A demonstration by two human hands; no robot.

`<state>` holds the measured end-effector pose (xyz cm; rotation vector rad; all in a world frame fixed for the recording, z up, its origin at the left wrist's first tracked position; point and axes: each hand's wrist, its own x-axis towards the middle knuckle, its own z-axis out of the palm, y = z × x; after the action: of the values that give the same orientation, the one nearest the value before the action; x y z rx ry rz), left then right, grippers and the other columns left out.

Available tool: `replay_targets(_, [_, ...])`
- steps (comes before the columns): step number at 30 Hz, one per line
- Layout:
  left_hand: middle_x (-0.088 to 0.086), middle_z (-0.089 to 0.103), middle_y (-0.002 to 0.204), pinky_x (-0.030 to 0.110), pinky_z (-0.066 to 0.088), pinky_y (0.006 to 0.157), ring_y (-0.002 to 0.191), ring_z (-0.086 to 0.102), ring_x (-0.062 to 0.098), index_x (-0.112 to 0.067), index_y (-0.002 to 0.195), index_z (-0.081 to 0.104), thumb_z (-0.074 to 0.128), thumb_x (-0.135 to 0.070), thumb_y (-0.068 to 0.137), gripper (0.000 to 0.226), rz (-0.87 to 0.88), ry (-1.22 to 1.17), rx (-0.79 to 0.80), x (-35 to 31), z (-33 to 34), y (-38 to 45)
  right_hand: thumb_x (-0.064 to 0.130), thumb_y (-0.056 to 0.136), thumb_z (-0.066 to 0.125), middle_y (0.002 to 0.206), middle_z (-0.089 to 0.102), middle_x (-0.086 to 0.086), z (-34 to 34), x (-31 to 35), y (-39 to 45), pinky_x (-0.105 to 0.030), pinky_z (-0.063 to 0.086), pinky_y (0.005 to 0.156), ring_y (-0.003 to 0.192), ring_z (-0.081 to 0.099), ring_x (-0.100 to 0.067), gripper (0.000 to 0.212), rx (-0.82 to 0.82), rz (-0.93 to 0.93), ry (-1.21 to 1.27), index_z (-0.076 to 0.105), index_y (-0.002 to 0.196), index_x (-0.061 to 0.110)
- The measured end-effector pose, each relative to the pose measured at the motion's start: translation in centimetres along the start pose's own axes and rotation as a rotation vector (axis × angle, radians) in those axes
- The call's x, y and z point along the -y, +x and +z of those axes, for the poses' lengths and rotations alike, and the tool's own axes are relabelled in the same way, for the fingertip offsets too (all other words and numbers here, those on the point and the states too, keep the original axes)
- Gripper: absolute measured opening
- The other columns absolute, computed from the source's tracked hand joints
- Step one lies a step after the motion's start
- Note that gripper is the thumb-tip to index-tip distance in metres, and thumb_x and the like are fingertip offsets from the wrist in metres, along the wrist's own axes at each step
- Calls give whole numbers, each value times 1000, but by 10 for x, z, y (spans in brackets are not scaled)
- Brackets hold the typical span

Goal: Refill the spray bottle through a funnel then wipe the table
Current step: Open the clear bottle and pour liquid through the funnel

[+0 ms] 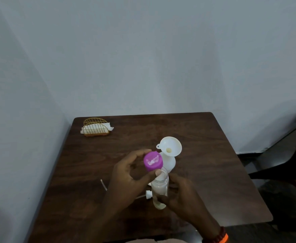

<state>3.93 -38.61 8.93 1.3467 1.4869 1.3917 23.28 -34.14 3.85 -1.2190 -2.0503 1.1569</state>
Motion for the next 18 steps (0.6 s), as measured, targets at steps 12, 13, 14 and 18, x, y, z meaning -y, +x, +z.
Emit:
replay_targets(12, [-1,62,119,34,48,98,114,59,18,-20,121,67,88,-27,72,54,-286,515,-150,150,-4,27,28,70,91,106,74,27,-6,-18,-10,-17,56,83,99,69,7,47,-36,93,-1,71,113,31])
replay_targets(13, [2,63,120,36,48,100,116,58,21,-18,120,67,87,-26,73,52,-337,555,-145,162,-2,30,25,70,91,106,73,30,-8,-19,-11,-11,53,82,100,68,10,48,-40,100,3,71,113,32])
replay_targets(14, [3,63,121,38,47,101,118,57,23,-17,121,66,86,-26,74,51,-386,598,-135,172,-1,34,22,70,91,106,71,34,-9,-20,-12,-7,51,81,99,67,12,48,-40,108,5,70,113,34])
replay_targets(18, [5,63,126,38,48,103,121,54,23,-16,125,64,83,-31,77,54,-480,708,-73,196,6,49,16,71,91,105,70,38,-14,-25,-12,-5,50,81,99,66,14,54,-30,147,24,67,115,35])
